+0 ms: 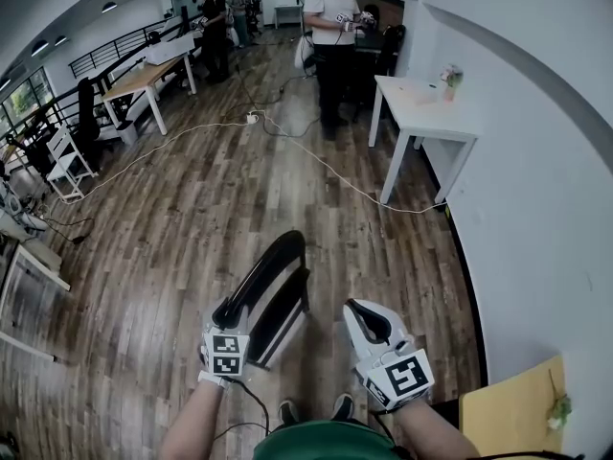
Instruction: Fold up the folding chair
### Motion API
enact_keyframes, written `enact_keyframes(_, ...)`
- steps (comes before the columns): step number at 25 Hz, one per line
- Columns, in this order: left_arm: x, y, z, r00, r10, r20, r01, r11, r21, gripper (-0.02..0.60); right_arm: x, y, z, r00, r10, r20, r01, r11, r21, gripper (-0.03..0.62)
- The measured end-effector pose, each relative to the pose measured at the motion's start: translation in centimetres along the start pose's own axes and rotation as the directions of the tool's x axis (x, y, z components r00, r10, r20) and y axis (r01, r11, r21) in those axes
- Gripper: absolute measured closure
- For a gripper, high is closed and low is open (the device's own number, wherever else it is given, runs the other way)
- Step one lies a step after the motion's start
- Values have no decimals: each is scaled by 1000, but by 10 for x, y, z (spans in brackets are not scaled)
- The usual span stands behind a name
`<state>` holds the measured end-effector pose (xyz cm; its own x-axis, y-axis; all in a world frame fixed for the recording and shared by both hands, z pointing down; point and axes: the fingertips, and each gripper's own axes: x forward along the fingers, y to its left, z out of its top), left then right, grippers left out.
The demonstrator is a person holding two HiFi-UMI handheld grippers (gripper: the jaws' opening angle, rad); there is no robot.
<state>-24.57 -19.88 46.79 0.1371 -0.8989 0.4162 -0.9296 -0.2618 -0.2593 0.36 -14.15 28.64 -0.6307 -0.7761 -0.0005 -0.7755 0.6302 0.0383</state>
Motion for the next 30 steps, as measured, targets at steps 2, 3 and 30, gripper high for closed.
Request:
enact_keyframes(2,0,1,0,1000,2,0,-2,1000,-1,399,0,-1,0,1000,-4,1,4,1000,0,579)
enact_keyframes(3,0,2,0,1000,2,1,-2,1000,-1,399,0,-1,0,1000,-7,1,7,1000,0,579)
enact_keyframes(30,5,15,0,1000,15,13,-15,1000,-7,397,20,-12,-13,1000,-21,-19,21,999,24,581)
